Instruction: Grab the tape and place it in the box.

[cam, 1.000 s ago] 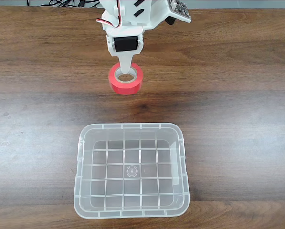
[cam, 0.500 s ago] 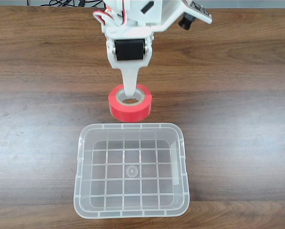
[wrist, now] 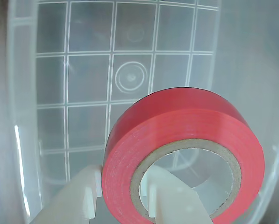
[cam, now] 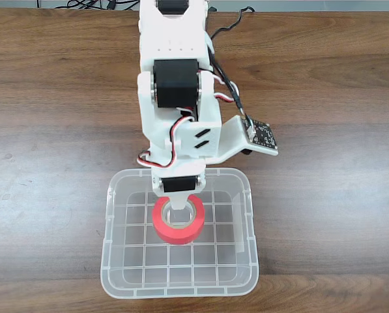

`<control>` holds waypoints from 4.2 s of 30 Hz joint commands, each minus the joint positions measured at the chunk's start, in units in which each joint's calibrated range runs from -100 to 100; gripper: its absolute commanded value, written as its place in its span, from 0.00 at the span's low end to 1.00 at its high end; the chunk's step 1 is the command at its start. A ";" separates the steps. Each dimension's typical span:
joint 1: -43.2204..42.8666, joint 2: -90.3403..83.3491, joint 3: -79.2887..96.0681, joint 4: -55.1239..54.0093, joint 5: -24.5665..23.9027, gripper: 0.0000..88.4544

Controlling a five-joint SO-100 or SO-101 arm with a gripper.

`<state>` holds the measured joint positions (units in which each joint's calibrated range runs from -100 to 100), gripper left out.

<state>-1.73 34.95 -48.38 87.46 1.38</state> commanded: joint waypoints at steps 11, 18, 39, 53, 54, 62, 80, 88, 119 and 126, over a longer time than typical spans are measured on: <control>-2.15 1.73 -8.26 -0.30 -0.28 0.08; -1.71 1.73 -7.91 0.64 -0.06 0.23; -1.27 -16.37 -7.56 12.54 -0.06 0.06; -0.39 -56.35 35.45 12.46 1.94 0.02; -0.39 -59.17 40.01 12.46 1.83 0.02; -4.12 -79.52 79.08 -1.76 1.89 0.02; -4.93 -123.53 139.88 -29.41 1.36 0.02; -0.10 -134.15 147.41 -27.27 1.04 0.02; -0.98 -133.83 147.32 -27.27 -2.81 0.02; -0.98 -133.83 147.32 -27.27 -2.81 0.02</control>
<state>-2.85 -98.16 99.19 60.34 -0.97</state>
